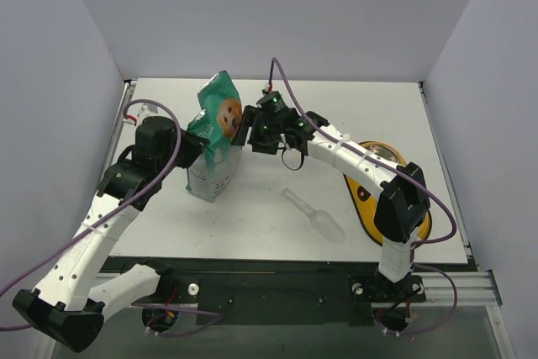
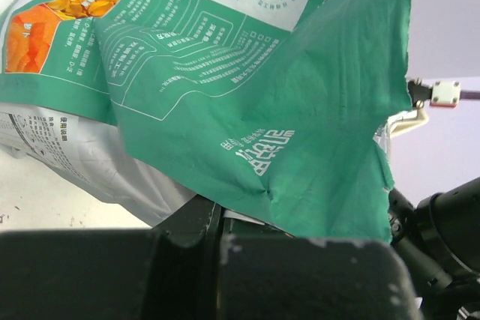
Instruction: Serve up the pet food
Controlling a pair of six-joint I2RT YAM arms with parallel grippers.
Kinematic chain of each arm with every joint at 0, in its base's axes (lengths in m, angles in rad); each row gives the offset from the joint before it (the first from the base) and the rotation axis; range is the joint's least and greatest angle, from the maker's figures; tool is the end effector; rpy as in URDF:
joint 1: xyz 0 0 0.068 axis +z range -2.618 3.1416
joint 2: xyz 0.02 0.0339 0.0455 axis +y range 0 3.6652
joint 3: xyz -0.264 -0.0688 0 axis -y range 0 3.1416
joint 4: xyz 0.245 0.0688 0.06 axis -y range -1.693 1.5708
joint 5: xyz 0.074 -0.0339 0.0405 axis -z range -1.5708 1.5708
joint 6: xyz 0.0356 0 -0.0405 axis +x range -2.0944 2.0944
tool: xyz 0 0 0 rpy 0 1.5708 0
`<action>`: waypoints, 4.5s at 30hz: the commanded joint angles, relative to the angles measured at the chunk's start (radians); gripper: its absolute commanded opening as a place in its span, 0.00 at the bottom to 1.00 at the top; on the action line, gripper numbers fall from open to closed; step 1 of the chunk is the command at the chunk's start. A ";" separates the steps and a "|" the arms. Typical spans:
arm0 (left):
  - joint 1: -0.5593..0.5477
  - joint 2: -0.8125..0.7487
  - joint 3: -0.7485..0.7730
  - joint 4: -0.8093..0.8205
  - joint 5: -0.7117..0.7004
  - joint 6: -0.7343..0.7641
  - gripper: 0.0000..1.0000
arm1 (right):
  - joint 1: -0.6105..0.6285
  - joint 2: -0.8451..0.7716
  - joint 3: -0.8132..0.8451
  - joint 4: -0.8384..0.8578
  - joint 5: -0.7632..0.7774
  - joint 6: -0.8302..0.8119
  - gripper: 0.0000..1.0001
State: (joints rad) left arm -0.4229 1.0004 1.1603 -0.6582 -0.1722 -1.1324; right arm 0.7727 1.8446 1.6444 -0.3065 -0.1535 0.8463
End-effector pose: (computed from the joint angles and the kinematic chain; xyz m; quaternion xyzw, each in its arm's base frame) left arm 0.1900 -0.0788 0.3818 -0.3387 0.7879 -0.3045 0.4146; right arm 0.3105 0.3103 0.3248 -0.0073 0.8601 0.4118 0.3011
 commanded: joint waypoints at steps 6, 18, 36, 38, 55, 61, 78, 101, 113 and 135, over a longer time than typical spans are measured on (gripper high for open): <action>-0.071 -0.075 0.101 -0.014 0.062 -0.011 0.01 | 0.005 0.013 0.074 0.113 0.003 0.054 0.51; -0.071 -0.013 0.402 -0.306 -0.082 0.419 0.58 | 0.022 0.013 0.156 0.031 0.009 0.010 0.51; 0.226 0.264 0.636 -0.204 0.308 0.511 0.45 | 0.023 -0.024 0.177 -0.059 -0.041 -0.009 0.33; 0.234 0.248 0.590 -0.155 0.341 0.503 0.48 | 0.023 -0.025 0.175 -0.059 -0.044 -0.009 0.33; 0.256 0.314 0.581 -0.207 0.290 0.513 0.34 | 0.023 -0.035 0.157 -0.057 -0.037 -0.016 0.31; 0.263 0.346 0.575 -0.192 0.338 0.514 0.30 | 0.020 -0.031 0.157 -0.059 -0.034 -0.016 0.31; 0.265 0.339 0.454 0.006 0.539 0.361 0.00 | 0.013 -0.013 0.186 -0.052 -0.009 0.106 0.32; 0.174 0.132 0.174 0.284 0.629 -0.213 0.00 | -0.013 -0.047 0.319 -0.117 0.061 0.339 0.59; 0.133 0.116 0.228 0.152 0.571 -0.138 0.00 | -0.013 -0.099 0.289 -0.069 0.075 0.344 0.63; 0.122 0.122 0.219 0.141 0.537 -0.142 0.00 | 0.005 -0.133 0.203 0.010 0.029 0.346 0.51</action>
State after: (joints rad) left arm -0.2867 1.1538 1.3266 -0.5499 0.3260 -1.2690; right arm 0.7734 1.7405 1.8462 -0.3470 -0.1036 1.1893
